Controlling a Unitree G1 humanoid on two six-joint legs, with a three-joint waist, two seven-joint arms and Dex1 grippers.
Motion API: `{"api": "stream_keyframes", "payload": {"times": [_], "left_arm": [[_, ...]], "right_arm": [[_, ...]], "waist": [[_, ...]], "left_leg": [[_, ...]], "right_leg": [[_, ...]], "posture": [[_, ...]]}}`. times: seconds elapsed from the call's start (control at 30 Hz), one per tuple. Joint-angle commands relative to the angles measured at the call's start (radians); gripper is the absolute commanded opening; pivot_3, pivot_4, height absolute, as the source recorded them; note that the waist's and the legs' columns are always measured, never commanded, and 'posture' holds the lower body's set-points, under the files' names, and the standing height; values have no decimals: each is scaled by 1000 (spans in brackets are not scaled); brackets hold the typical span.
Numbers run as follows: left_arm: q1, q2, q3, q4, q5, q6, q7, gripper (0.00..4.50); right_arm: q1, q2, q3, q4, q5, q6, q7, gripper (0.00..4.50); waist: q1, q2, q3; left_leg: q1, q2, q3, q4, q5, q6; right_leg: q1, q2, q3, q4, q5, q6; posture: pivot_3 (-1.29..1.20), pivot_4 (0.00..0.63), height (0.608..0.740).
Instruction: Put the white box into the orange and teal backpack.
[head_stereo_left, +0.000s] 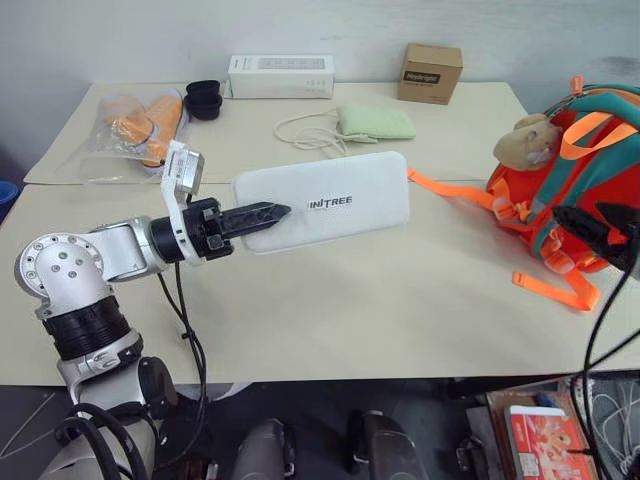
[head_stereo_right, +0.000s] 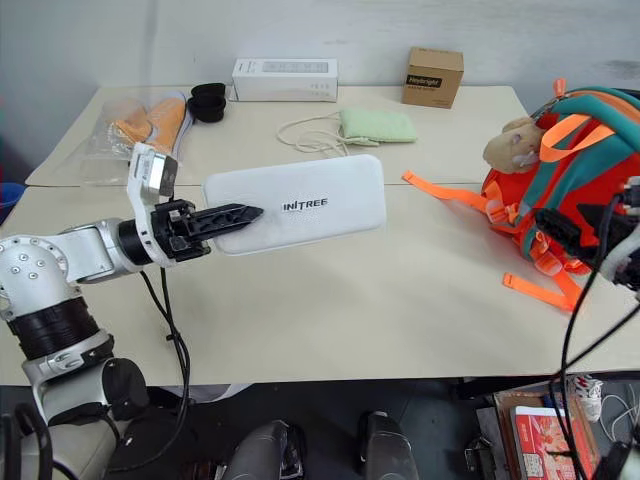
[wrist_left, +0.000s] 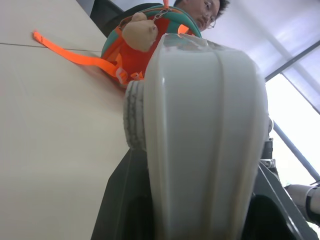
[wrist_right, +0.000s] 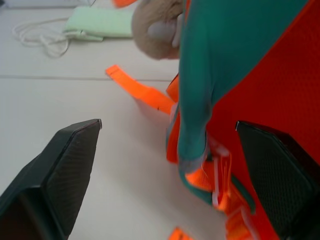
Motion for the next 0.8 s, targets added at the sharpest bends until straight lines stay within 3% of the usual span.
{"api": "stream_keyframes", "payload": {"times": [0.03,0.23,0.27,0.37,0.67,0.7,0.8], "left_arm": [[-24,15,1,-27,-23,-44,13,1232],[-17,46,-40,-48,-21,-97,19,1232],[-14,52,-46,-51,-20,-108,20,1232],[-11,69,-48,-46,-18,-133,28,1232],[9,103,-18,-14,-12,-174,82,1232],[6,104,-8,-1,-11,-180,91,1232],[14,126,-8,14,-1,-201,93,1232]], "right_arm": [[-106,35,20,129,-23,-85,-53,4440],[-246,114,141,372,-112,-315,-44,4440],[-259,123,148,401,-118,-348,-37,4277],[-288,136,156,450,-115,-414,-4,3542],[-337,101,217,430,-68,-356,186,304],[-346,98,230,421,-61,-340,215,47],[-339,77,289,335,-26,-272,338,19]], "waist": [[0,0,0],[-5,0,0],[-5,0,0],[-8,0,0],[-29,0,0],[-30,0,0],[-29,0,0]], "left_leg": [[0,0,0,-1,0,0],[-1,1,3,-1,1,-1],[-1,1,3,-1,1,-1],[-1,1,4,-1,1,-1],[-1,3,4,-2,1,-2],[-1,3,4,-2,1,-2],[-1,4,6,-3,1,-3]], "right_leg": [[0,1,0,0,0,0],[-3,6,2,0,0,0],[-3,7,2,0,0,0],[-3,7,3,0,0,0],[-4,10,4,2,0,0],[-4,11,5,2,0,0],[-6,11,6,2,0,0]], "posture": [[0,150,740],[0,150,740],[0,150,740],[0,150,740],[0,150,740],[0,150,740],[0,150,740]]}}
